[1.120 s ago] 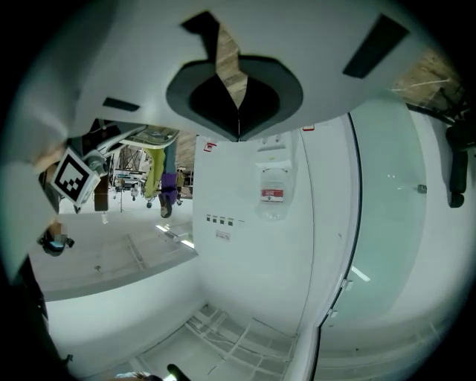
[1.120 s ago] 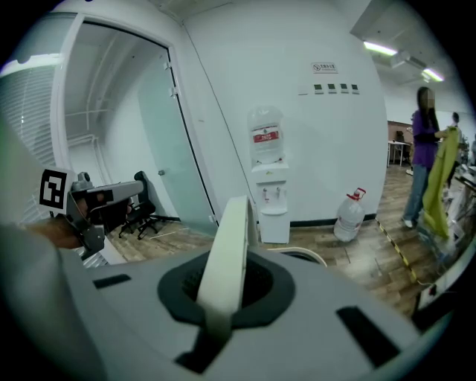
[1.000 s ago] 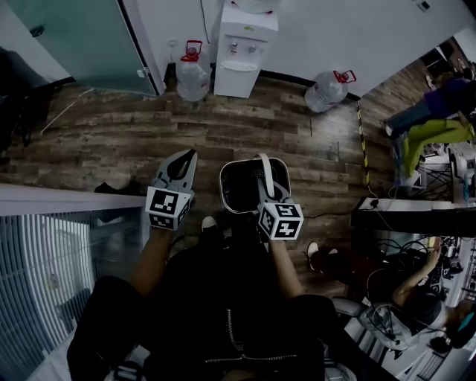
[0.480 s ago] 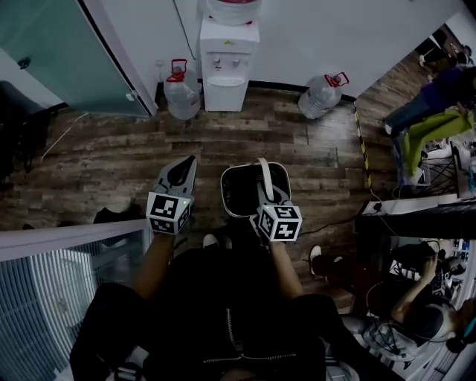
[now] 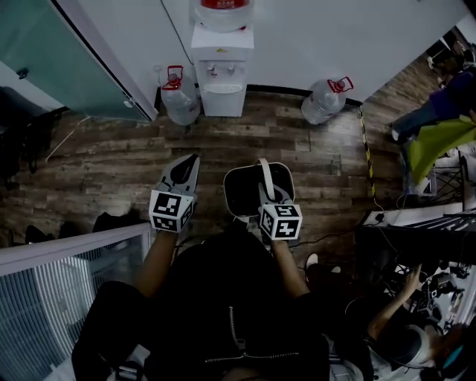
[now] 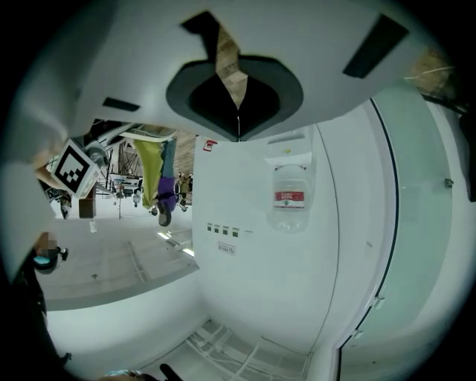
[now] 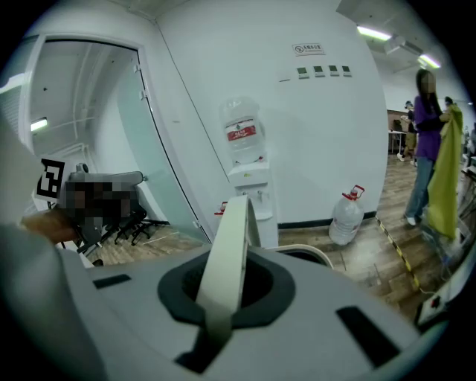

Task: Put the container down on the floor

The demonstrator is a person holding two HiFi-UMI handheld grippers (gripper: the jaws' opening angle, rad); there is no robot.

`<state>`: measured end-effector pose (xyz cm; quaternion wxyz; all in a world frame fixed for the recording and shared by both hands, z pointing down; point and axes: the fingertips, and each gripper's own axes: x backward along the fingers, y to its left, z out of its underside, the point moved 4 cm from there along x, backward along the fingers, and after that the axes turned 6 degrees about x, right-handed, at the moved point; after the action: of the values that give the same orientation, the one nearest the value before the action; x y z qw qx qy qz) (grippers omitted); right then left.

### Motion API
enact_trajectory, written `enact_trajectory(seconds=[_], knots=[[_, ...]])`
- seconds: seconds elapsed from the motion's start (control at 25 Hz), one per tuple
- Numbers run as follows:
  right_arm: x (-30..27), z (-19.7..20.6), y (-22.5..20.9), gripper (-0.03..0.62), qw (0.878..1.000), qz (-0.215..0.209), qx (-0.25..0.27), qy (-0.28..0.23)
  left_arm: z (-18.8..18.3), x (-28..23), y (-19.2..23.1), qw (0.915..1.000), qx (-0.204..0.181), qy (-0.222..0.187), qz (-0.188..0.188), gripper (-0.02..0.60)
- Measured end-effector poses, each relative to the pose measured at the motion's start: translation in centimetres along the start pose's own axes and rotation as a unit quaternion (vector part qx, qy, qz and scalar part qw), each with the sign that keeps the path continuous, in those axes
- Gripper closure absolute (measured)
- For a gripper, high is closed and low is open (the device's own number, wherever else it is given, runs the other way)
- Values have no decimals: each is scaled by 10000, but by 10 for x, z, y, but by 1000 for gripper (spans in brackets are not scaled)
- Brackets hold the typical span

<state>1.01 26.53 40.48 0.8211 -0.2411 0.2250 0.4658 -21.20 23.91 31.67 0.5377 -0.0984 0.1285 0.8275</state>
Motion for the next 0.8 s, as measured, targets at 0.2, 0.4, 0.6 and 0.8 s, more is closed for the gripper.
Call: enact_trajectory(seconds=[0.2, 0.4, 0.6, 0.8], knots=[[-9, -15, -30, 582, 9999, -150, 70, -13, -4, -20, -6, 9998, 60, 5, -167, 566], [-21, -26, -52, 582, 9997, -195, 141, 33, -5, -36, -10, 9995, 107, 64, -277, 566], [-37, -37, -70, 582, 9998, -183, 85, 89, -11, -59, -5, 9994, 152, 100, -293, 566], [-58, -50, -90, 582, 9999, -88, -15, 137, -11, -96, 3, 9995, 236, 154, -164, 566]])
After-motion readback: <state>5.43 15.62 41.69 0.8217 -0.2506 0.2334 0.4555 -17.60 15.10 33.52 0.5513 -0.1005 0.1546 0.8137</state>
